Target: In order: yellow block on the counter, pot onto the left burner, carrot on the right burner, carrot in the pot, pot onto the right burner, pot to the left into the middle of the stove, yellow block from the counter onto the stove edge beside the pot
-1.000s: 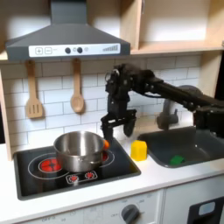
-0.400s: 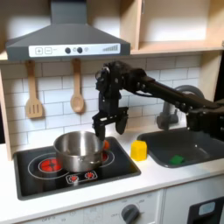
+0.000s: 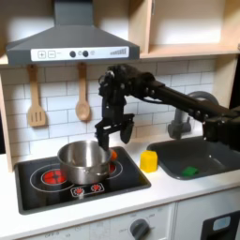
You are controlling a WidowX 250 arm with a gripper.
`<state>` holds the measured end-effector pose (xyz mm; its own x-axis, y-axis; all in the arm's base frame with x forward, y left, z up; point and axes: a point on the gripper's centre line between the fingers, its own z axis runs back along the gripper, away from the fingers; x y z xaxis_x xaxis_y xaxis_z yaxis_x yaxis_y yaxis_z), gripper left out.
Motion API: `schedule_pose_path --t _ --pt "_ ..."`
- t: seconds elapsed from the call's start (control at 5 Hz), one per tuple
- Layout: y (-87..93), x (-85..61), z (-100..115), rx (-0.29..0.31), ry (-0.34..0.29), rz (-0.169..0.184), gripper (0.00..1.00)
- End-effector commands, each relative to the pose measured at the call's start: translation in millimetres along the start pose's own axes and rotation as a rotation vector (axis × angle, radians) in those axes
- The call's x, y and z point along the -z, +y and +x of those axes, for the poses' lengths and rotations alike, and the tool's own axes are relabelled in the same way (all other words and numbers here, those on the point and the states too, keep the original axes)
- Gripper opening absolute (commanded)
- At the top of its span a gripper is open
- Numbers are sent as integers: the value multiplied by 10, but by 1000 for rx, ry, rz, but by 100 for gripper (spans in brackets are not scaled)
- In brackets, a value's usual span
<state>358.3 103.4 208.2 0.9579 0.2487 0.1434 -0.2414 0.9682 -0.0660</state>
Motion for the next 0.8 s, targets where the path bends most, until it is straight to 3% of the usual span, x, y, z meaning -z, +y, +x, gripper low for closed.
schedule_pose_path --t 0.0,0.2,0.6 --pt "254 19 107 -56 1 20 100" --pt "378 73 178 -82 12 26 100" --pt "458 181 157 -51 24 42 100"
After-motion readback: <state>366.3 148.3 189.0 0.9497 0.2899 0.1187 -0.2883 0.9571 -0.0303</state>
